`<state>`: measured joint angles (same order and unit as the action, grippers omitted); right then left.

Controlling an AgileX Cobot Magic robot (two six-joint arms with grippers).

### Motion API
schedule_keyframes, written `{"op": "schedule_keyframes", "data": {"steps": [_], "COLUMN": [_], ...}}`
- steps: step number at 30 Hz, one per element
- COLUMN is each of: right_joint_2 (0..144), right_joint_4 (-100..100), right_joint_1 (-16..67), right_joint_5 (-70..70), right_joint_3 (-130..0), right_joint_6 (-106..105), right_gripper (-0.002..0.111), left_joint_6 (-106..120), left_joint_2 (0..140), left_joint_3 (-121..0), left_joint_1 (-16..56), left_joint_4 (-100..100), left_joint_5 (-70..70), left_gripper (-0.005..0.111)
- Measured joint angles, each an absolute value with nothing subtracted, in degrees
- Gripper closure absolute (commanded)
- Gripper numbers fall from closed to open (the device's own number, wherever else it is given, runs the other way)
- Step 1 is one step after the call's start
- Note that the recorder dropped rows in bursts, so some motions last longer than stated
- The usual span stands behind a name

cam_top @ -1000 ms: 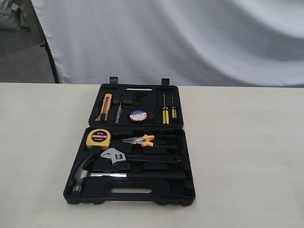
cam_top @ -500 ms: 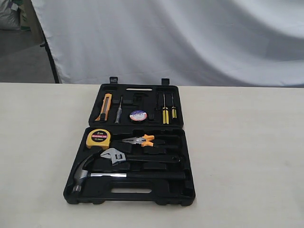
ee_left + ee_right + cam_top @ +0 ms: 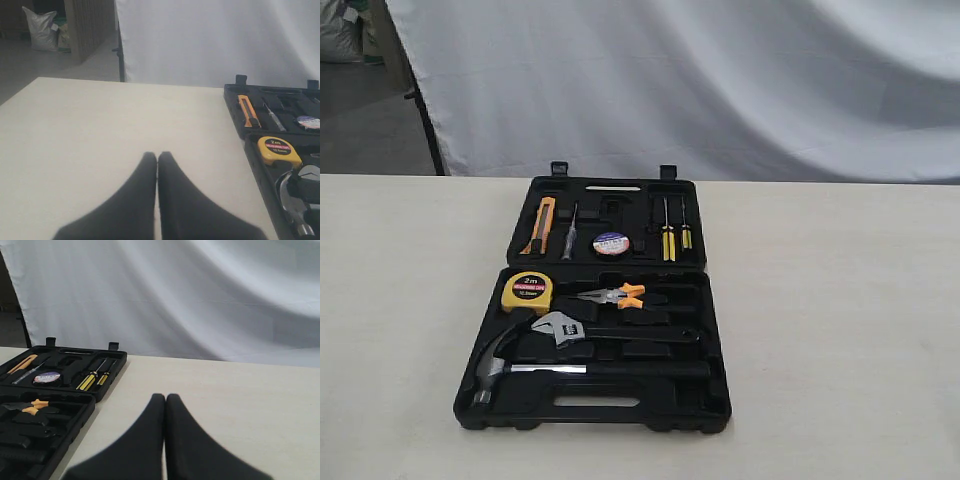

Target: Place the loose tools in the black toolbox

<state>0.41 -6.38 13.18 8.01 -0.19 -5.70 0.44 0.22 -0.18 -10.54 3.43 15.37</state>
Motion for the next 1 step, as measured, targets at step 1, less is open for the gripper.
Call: {"op": "schedule_keyframes", "data": {"steps": [1], "right_joint_2": [0.41], "right_joint_4": [-6.38], "right_joint_1": [13.18], "right_joint_5": [8.01], "right_joint_3": [-0.19], "right_joint_6": [-5.7], "right_gripper": [0.108], "left_joint_6": [0.44], "left_joint_2": [0.22], "left_joint_3": [-0.18], "left_joint_1": [-10.54], "left_joint_4": [3.43], "left_joint_5": [15.37], "left_gripper": [0.106]}}
